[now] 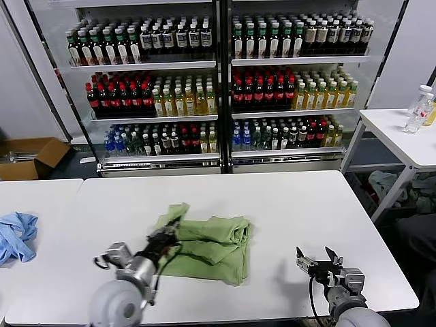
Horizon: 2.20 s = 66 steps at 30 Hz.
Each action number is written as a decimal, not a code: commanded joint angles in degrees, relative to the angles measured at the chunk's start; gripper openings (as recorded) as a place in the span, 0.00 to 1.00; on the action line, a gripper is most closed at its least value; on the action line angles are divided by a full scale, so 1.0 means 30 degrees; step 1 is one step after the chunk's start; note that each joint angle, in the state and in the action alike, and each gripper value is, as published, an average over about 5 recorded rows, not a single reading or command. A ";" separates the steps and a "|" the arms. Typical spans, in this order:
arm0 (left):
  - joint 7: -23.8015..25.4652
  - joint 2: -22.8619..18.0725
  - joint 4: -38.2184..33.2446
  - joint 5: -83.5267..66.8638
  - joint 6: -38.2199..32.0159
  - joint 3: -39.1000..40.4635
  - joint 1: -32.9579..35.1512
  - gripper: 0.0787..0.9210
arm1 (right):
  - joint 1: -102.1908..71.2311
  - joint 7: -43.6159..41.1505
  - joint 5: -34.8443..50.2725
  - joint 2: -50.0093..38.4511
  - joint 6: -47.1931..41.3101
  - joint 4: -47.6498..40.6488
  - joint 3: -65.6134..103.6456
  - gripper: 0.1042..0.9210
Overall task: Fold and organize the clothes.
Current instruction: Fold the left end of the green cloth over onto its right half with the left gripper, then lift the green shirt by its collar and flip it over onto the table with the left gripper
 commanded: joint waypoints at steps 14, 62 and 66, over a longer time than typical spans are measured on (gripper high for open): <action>0.1246 -0.2134 0.0892 0.1800 -0.0843 0.5103 -0.1315 0.28 | 0.0823 0.0003 0.0236 -0.0144 -0.0025 -0.0732 -0.0247 0.88; 0.4359 0.1187 0.5642 -0.3913 -0.1573 -0.2439 0.0301 0.24 | 0.0619 0.0114 -0.0456 0.0595 0.0097 -0.0582 0.0087 0.88; 0.4363 0.0851 0.5596 -0.6480 -0.1039 -0.2909 0.0370 0.11 | 0.0557 0.0134 -0.0444 0.0547 0.0091 -0.0478 0.0092 0.88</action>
